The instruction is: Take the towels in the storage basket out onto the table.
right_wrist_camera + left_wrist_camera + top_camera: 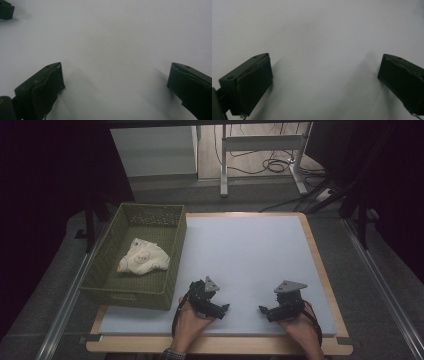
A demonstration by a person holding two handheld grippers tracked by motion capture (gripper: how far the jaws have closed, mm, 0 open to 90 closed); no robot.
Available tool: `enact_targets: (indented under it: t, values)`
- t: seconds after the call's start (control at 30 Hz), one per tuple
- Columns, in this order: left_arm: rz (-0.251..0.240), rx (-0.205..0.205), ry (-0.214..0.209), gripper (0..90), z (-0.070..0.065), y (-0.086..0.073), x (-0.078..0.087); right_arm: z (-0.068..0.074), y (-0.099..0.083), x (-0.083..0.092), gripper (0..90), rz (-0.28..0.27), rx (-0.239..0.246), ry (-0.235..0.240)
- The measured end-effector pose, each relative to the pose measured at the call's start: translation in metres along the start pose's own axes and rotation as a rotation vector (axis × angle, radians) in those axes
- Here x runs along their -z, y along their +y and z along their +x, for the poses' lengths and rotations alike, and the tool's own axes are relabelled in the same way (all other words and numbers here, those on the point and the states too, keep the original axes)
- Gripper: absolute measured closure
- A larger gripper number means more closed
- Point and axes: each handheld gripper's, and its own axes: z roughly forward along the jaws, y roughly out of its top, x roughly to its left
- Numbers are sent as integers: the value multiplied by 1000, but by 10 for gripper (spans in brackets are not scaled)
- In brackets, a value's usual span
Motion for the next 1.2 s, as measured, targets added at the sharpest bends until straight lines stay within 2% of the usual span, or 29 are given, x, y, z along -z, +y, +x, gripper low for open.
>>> enact_targets:
  t: [0.87, 1.03, 1.2]
  values:
    - [10, -1, -1, 0, 0, 1, 0, 0, 0, 0, 8, -2, 2, 2]
    - [7, -11, -3, 0, 0, 2, 0, 0, 0, 0, 8, -3, 0, 2]
    - [22, -17, -15, 37, 3, 4, 2, 0, 0, 0, 8, -3, 1, 2]
